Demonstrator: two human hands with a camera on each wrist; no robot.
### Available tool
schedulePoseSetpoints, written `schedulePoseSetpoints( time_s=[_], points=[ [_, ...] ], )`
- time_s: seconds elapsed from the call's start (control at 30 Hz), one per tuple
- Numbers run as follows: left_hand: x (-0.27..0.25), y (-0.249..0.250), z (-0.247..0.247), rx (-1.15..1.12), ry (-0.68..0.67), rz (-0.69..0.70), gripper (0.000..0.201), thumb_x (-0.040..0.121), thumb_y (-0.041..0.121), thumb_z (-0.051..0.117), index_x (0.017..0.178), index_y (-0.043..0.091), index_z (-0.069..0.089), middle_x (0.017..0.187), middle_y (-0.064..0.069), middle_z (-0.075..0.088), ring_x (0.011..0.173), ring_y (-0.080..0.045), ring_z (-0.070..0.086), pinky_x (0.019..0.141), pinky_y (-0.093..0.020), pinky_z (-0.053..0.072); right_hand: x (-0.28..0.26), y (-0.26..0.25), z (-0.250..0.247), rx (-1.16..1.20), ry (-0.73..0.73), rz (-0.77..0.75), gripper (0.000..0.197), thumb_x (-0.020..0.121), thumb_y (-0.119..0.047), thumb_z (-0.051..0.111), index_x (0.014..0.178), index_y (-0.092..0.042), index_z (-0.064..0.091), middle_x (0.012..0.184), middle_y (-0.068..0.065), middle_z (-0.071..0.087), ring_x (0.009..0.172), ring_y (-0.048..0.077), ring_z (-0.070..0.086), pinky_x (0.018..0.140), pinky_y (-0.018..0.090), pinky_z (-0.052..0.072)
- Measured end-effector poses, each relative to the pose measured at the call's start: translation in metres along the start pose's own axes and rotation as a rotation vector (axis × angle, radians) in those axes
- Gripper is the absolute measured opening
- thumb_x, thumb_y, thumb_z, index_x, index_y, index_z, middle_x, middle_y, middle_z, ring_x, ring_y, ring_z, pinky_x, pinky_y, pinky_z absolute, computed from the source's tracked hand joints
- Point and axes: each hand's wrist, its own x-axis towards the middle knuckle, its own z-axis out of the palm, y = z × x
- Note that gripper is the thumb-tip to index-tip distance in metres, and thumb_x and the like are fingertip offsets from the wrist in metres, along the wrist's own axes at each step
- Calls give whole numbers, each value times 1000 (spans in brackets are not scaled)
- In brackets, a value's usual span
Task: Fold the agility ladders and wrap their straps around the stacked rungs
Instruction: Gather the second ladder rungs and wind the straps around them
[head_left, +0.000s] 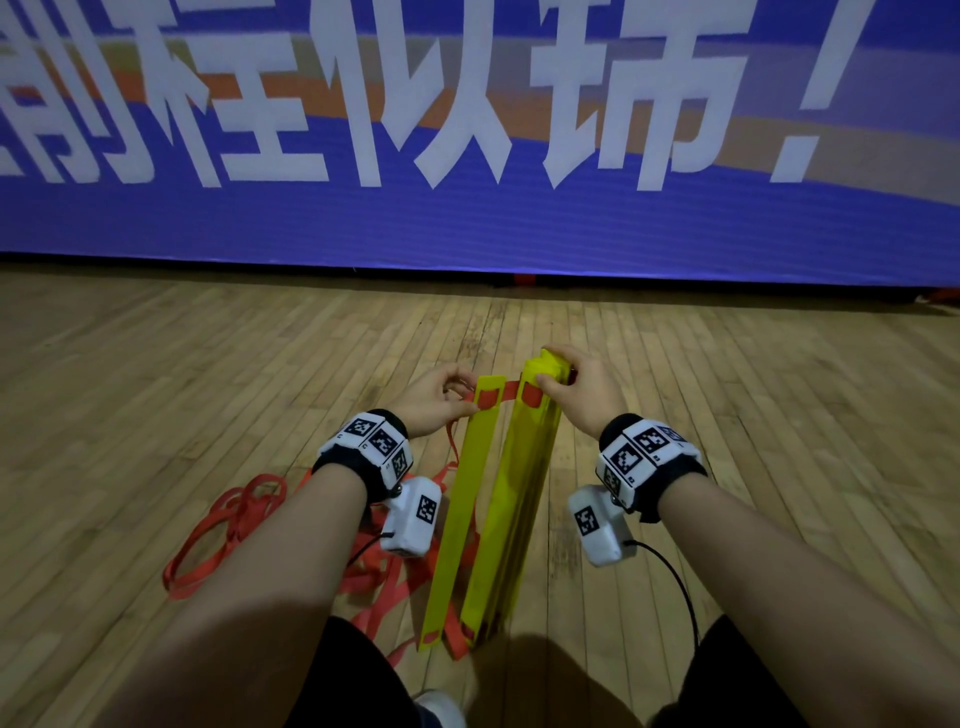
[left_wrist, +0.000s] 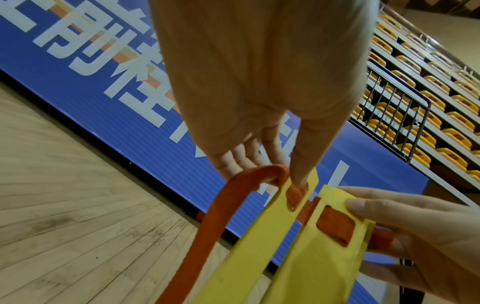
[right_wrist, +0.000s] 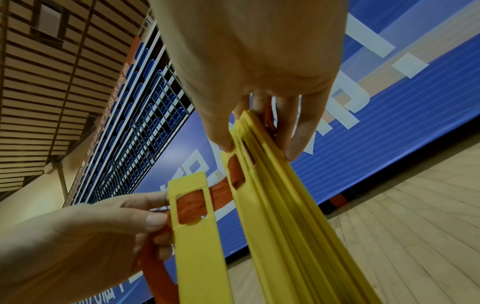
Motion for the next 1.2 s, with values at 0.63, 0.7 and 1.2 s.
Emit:
schedulePoseSetpoints(
  time_s=[0.63,0.7,1.2],
  points=[
    [-6,10,14,95,132,65,26,74,11,80,64,20,58,63,5,56,59,-4,50,54,-9,40,-9,-25,14,-222,-72,75,100,69,-64,70,148,-22,24,148,4,35,131,24,41,98,41,43],
    [-7,9,14,96,135,69,27,74,10,80,62,19,57,62,5,56,59,-2,50,53,-9,39,-9,-26,14,-236,-81,85,103,68,-66,69,149,-22,22,149,3,33,132,25,40,98,42,43],
    [-9,6,5,118,106,52,20,83,11,71,72,24,61,75,2,60,74,-11,54,75,-30,45,-7,-20,2,-175,-41,85,77,73,-55,72,136,-24,41,134,2,50,117,22,52,86,31,44]
  ],
)
